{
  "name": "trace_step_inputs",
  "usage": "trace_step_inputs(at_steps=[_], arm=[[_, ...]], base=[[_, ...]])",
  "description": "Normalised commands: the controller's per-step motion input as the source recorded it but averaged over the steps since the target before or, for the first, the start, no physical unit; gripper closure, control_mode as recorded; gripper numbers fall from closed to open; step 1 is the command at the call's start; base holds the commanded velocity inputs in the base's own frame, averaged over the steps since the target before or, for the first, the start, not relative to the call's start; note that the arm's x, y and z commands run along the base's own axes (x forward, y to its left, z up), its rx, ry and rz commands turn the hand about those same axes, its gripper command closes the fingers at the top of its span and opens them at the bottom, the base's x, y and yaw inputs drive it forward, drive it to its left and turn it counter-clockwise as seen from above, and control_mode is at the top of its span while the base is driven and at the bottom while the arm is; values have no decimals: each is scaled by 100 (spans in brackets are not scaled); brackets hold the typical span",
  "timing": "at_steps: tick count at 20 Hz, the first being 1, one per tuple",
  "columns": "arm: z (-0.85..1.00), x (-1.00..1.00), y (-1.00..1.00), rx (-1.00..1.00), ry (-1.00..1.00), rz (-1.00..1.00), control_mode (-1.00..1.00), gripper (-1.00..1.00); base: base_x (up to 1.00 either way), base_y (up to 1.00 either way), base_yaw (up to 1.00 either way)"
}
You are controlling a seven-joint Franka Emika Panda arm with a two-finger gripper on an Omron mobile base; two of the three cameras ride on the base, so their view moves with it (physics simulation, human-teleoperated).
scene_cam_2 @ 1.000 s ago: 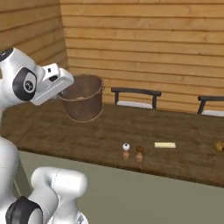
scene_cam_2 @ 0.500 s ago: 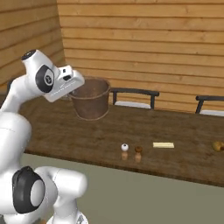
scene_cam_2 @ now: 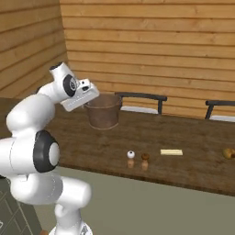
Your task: Open the cabinet, pick up the bread from the cabinet and place it in the basket. Then move the basket to the dining counter.
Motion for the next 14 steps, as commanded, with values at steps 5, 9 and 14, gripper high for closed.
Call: trace_step_inputs(at_steps=[5, 9, 14], arm=[[-73, 100, -8, 0, 9, -1, -100, 100], [-83, 100, -1, 0, 7, -3, -100, 100], [-62, 54, -2, 0, 1, -2, -100, -100]], base=[[0, 0, 0], [0, 0, 0], [0, 0, 0]])
